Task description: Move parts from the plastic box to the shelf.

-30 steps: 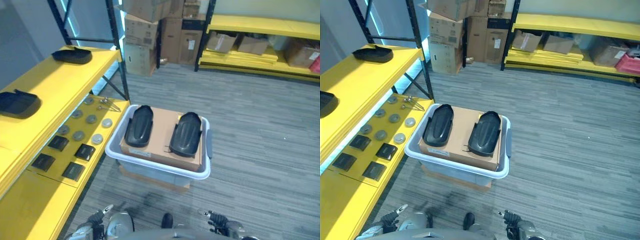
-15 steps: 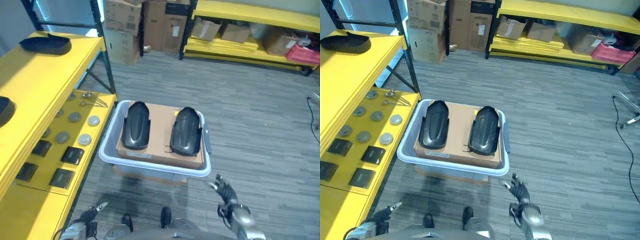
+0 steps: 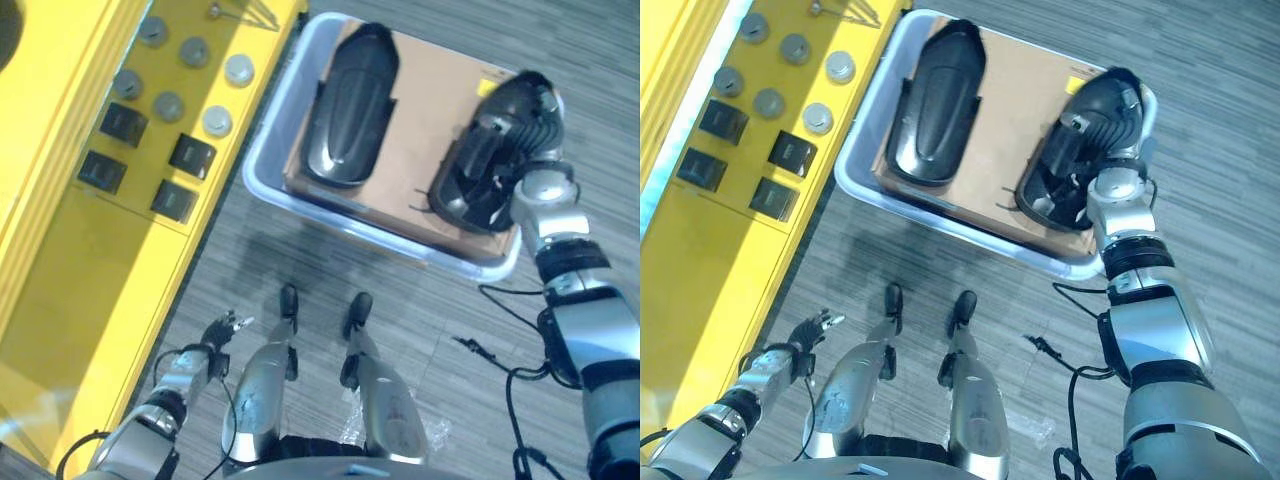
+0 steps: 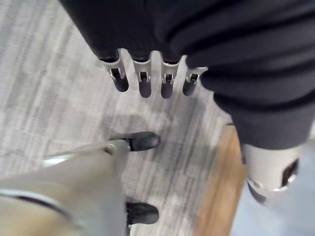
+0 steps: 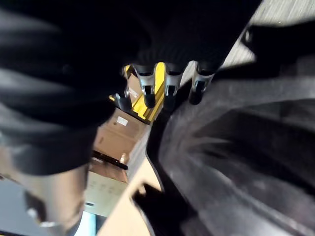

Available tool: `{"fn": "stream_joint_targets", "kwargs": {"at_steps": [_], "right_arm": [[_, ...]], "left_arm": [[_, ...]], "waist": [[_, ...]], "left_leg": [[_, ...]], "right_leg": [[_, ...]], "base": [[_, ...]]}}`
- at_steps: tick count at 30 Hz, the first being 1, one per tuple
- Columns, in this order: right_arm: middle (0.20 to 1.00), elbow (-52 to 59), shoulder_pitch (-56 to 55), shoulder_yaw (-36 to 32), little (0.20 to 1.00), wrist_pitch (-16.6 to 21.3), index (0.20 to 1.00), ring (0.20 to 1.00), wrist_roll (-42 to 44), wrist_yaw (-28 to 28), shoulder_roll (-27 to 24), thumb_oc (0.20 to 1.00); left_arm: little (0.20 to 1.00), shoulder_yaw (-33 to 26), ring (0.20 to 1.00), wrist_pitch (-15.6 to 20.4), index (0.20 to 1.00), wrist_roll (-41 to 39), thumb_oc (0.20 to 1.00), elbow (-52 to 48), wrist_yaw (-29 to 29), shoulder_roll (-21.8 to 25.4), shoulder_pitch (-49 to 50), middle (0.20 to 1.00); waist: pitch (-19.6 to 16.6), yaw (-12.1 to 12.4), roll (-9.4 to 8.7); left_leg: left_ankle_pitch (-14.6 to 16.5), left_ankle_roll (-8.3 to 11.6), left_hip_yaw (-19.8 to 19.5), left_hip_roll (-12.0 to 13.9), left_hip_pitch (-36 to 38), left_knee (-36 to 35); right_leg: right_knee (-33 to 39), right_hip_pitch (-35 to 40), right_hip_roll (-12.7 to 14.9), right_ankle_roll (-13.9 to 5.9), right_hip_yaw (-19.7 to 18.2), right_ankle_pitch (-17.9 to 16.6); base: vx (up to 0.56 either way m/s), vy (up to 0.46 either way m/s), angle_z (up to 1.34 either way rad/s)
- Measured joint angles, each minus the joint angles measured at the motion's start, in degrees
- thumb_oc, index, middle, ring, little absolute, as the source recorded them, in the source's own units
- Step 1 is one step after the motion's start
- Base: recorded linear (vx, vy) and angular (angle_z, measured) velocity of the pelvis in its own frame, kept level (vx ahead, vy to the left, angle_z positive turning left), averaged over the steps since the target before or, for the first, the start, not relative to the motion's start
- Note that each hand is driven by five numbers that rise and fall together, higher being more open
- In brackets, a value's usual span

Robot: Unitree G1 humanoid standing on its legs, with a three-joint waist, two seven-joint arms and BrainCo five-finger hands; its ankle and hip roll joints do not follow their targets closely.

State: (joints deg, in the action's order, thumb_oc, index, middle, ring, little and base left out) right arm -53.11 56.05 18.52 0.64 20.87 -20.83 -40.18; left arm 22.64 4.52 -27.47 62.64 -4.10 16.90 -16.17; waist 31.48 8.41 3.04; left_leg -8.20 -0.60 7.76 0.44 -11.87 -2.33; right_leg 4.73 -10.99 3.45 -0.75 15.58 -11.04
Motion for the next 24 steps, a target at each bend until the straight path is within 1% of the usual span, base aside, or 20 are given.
{"fn": "stream_joint_targets", "kwargs": {"at_steps": [1, 2, 4, 5, 6, 8, 10, 12, 16, 19, 20, 22, 23, 24], "right_arm": [[1.0, -0.15, -0.56, 0.19, 1.0, -0.86, 1.0, 1.0, -0.11, -1.02, 0.34, 1.0], [1.0, -0.21, -1.57, 0.17, 1.0, -1.39, 1.0, 1.0, -0.83, -3.48, 0.46, 1.0], [1.0, -0.41, -2.02, 0.42, 1.0, -2.93, 1.0, 1.0, -1.09, -4.53, 0.45, 1.0], [1.0, -1.98, -1.93, 0.78, 1.0, -3.75, 1.0, 1.0, -1.4, -6.21, 0.6, 1.0], [1.0, -2.15, -1.87, 0.77, 1.0, -4.47, 1.0, 1.0, -2.21, -7.18, 0.9, 1.0], [1.0, -3.12, -2.14, 0.77, 1.0, -5.49, 1.0, 1.0, -2.8, -8.24, 1.51, 1.0], [1.0, -5.48, -2.39, 0.66, 1.0, -4.35, 1.0, 1.0, -3.57, -8.3, 1.49, 1.0], [1.0, -4.14, -4.11, 1.12, 1.0, -3.16, 1.0, 1.0, -5.47, -8.25, 1.52, 1.0], [1.0, -0.89, -6.99, 1.58, 1.0, 1.81, 1.0, 1.0, -6.55, -8.24, 1.44, 1.0], [1.0, 3.12, -8.1, 1.44, 1.0, 4.79, 1.0, 1.0, -8.51, -8.2, 0.87, 1.0], [1.0, 7.56, -8.9, 1.42, 1.0, 7.35, 1.0, 1.0, -10.01, -8.15, 0.09, 1.0], [1.0, 9.9, -8.87, 1.37, 1.0, 8.83, 1.0, 1.0, -10.07, -8.14, -0.33, 1.0], [1.0, 12.91, -9.53, 0.63, 1.0, 9.91, 1.0, 1.0, -10.08, -8.16, -1.18, 1.0], [1.0, 13.98, -9.77, 0.01, 1.0, 10.84, 1.0, 1.0, -10.08, -8.28, -1.66, 1.0]], "left_arm": [[1.0, -0.01, 1.0, -0.11, 1.0, 0.0, 1.0, 0.21, -0.01, 0.14, 0.5, 1.0], [1.0, 0.0, 1.0, -0.38, 1.0, 0.0, 1.0, 1.25, -0.21, 0.26, 1.08, 1.0], [1.0, 0.0, 1.0, -0.62, 1.0, 0.0, 1.0, 1.55, -0.44, 0.39, 1.41, 1.0], [1.0, -0.01, 1.0, -0.34, 1.0, -0.02, 1.0, 1.51, -0.99, 0.49, 1.39, 1.0], [1.0, -0.01, 1.0, 0.03, 1.0, -0.02, 1.0, 1.45, -1.43, 0.5, 1.38, 1.0], [1.0, -0.02, 1.0, 0.33, 1.0, -0.02, 1.0, 1.35, -1.74, 0.53, 1.31, 1.0], [1.0, -0.01, 1.0, 0.92, 1.0, -0.02, 1.0, 1.22, -2.39, 0.57, 1.31, 1.0], [1.0, -0.02, 1.0, 1.23, 1.0, -0.54, 1.0, 0.95, -2.55, 0.69, 1.81, 1.0], [1.0, -0.07, 1.0, 1.44, 1.0, -0.58, 1.0, 0.69, -2.62, 0.81, 2.68, 1.0], [1.0, -0.16, 1.0, 1.41, 1.0, -0.59, 1.0, -0.62, -2.6, 0.85, 3.37, 1.0], [1.0, -0.17, 1.0, 1.41, 1.0, -0.59, 1.0, -1.55, -2.59, 0.83, 3.99, 1.0], [1.0, -0.24, 1.0, 1.38, 1.0, -0.59, 1.0, -1.93, -2.59, 0.84, 4.09, 1.0], [1.0, -0.62, 1.0, 1.23, 1.0, -0.59, 1.0, -2.61, -2.58, 0.87, 4.24, 1.0], [1.0, -0.67, 1.0, 1.22, 1.0, -0.59, 1.0, -2.95, -2.56, 0.87, 4.32, 1.0]], "waist": [[0.04, 0.24, -0.09], [0.05, 0.29, -0.11], [0.06, 0.28, -0.16], [0.06, 0.29, -0.16], [0.06, 0.07, -0.16], [0.02, -0.54, -0.2], [0.01, -0.72, -0.17], [0.0, -1.34, -0.16], [-0.03, -2.86, -0.14], [-0.05, -4.02, -0.16], [-0.06, -4.29, -0.13], [-0.09, -4.9, -0.12], [-0.1, -5.4, -0.11], [-0.11, -5.43, -0.11]], "left_leg": [[0.01, -0.05, -0.02, -0.07, 0.07, -0.07], [0.1, -0.19, -0.4, -0.33, 0.29, -0.16], [0.22, -0.36, -0.57, -0.63, 1.15, -0.23], [0.29, -0.45, -0.7, -0.96, 2.09, -0.57], [0.28, -0.45, -0.94, -1.14, 2.73, -1.04], [0.29, -0.47, -1.29, -1.35, 3.18, -1.04], [0.21, -0.62, -1.34, -1.52, 3.19, -1.15], [-0.06, -0.93, -1.24, -1.54, 3.71, -1.94], [0.05, -0.64, -1.14, -1.52, 4.02, -1.98], [0.05, -0.64, -0.83, -1.52, 4.2, -2.0], [0.1, -0.63, -0.07, -1.45, 4.61, -2.07], [0.13, -0.63, 0.07, -1.42, 4.87, -2.08], [0.13, -0.61, 0.11, -1.36, 4.9, -2.08], [0.09, -0.67, 0.16, -1.33, 4.95, -2.07]], "right_leg": [[-0.01, 0.14, 0.07, 0.05, 0.09, -0.02], [-0.01, 0.62, 0.31, 0.03, -0.04, 0.02], [-0.02, 1.46, 0.56, -0.03, -0.61, 0.05], [-0.01, 2.33, 0.89, -0.58, -0.59, 0.45], [-0.01, 2.86, 1.08, -0.94, -0.59, 0.72], [0.0, 3.38, 1.28, -1.04, -0.52, 0.78], [0.0, 3.38, 1.42, -1.2, -0.63, 0.8], [0.01, 3.4, 1.39, -1.29, -0.85, 0.75], [0.02, 3.63, 1.35, -1.61, -1.17, 0.72], [0.02, 3.61, 1.32, -1.65, -1.6, 0.59], [0.02, 3.61, 1.28, -1.64, -2.33, 0.44], [0.02, 3.77, 1.24, -1.65, -2.43, 0.4], [0.01, 3.86, 1.18, -1.63, -2.52, 0.4], [0.01, 3.85, 1.15, -1.51, -2.54, 0.28]], "base": [[-0.03, 0.034, 0.29], [-0.02, 0.034, 0.22], [-0.02, 0.062, 0.12], [-0.01, 0.067, 0.05], [-0.01, 0.071, 0.06], [-0.01, 0.057, 0.07], [0.02, 0.057, 0.02], [0.02, 0.035, -0.05], [0.01, 0.003, -0.03], [0.02, 0.003, -0.1], [0.04, -0.003, -0.21], [0.04, -0.009, -0.11], [0.04, -0.011, -0.01], [0.04, -0.014, -0.01]]}}
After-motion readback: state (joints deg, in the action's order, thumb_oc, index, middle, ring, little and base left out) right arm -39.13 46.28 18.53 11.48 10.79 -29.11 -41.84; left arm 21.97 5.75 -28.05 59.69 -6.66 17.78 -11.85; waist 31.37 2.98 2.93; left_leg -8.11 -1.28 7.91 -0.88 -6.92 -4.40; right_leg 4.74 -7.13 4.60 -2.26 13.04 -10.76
